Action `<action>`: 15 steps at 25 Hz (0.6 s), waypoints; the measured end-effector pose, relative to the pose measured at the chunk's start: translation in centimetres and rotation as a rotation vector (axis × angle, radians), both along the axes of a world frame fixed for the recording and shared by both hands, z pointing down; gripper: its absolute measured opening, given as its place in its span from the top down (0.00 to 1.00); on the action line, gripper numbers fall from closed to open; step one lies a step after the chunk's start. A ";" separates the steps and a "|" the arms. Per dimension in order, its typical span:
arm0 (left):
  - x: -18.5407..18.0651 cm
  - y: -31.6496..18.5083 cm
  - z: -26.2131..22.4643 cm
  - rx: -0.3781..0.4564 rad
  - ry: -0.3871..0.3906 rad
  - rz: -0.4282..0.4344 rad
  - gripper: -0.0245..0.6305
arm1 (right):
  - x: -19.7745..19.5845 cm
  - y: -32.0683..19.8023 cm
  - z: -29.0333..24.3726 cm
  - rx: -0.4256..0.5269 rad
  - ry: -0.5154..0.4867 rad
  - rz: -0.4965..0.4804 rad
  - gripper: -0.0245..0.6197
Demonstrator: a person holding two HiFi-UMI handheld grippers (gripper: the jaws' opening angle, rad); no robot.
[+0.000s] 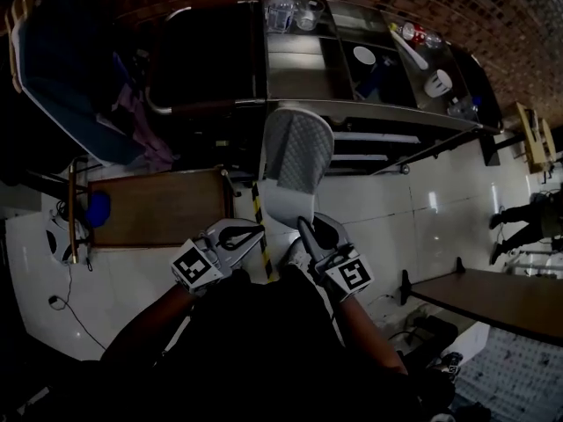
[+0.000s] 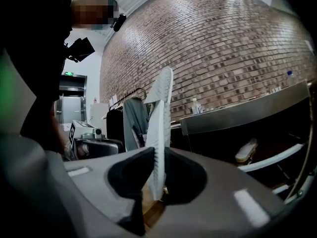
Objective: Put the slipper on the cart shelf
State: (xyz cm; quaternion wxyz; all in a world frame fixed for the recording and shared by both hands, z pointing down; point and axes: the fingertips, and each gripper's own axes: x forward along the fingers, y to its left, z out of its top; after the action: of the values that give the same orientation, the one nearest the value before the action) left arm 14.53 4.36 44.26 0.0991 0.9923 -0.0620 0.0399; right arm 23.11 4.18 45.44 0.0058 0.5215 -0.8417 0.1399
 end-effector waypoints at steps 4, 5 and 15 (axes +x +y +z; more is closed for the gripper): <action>4.0 0.1 -0.2 0.040 -0.028 -0.072 0.96 | 3.2 -0.5 2.1 -0.033 -0.038 -0.085 0.87; 5.2 0.5 -0.4 0.048 -0.035 -0.082 0.96 | 4.0 -0.4 2.9 -0.039 -0.041 -0.111 0.87; 12.8 1.2 0.2 0.048 -0.104 -0.184 0.96 | 9.2 1.6 12.1 -0.333 -0.193 -0.278 0.87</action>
State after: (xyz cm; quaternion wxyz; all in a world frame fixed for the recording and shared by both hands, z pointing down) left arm 27.37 5.61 44.45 0.0750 0.9812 -0.1587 0.0807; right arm 32.34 5.76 57.56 0.0305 0.3765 -0.8675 0.3238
